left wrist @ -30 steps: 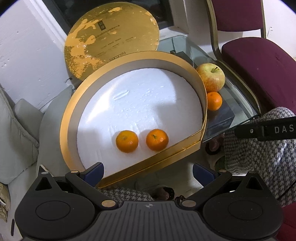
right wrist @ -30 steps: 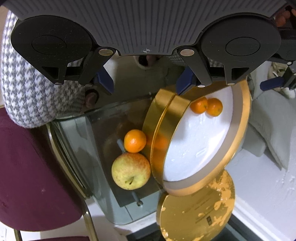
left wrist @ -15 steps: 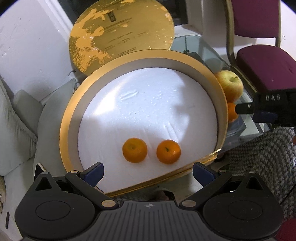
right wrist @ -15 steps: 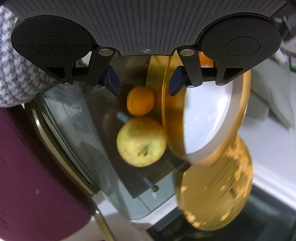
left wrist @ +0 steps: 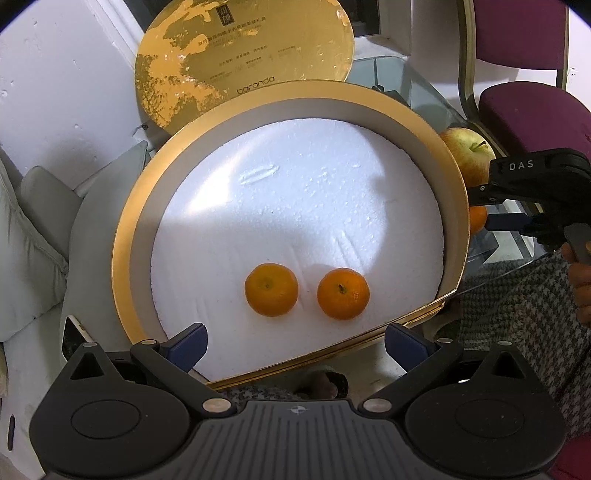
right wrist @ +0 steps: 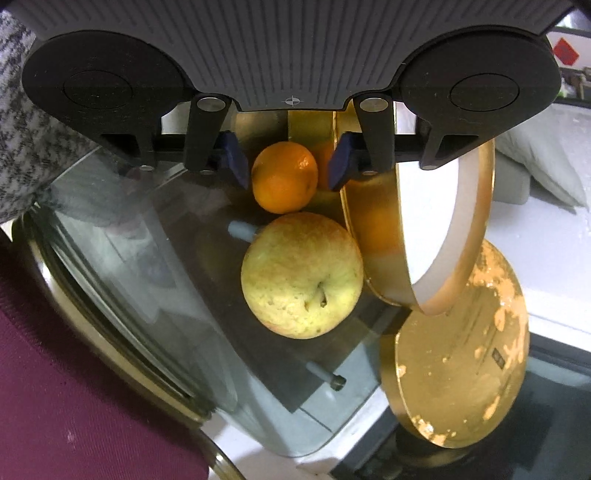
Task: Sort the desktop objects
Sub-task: 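Grasp the last tangerine below the apple with the right gripper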
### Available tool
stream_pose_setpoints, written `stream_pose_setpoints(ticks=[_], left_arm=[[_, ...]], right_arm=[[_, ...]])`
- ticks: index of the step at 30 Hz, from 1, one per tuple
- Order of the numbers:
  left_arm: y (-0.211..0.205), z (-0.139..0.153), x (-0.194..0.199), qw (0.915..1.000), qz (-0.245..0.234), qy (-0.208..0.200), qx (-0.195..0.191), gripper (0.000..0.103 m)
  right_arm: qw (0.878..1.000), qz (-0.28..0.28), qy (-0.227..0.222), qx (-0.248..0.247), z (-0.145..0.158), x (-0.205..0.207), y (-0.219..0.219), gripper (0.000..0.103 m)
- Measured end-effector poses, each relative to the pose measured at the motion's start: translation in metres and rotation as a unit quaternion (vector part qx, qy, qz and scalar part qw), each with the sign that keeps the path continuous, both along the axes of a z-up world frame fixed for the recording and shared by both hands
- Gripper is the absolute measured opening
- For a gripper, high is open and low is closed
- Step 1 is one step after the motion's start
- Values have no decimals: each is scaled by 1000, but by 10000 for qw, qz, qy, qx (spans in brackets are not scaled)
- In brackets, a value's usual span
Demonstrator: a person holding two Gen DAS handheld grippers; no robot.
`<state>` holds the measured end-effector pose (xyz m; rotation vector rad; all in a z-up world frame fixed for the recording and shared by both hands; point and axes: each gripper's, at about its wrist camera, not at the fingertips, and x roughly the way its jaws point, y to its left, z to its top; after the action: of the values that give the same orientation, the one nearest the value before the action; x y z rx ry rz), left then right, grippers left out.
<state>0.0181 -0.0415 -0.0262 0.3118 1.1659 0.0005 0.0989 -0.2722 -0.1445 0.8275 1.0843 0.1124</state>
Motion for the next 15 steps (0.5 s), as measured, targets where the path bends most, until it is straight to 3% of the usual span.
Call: stream_pose_setpoints(ticks=[7,15], left_arm=[[4,-1,-3,10000,29,17,26,102],[13,4,-17,9998,166,-36,41,102]], right_arm=[[9999,-82,109,80,-7,1,-1,42],[9999,-120,95,-3,3,-14,-5,41]])
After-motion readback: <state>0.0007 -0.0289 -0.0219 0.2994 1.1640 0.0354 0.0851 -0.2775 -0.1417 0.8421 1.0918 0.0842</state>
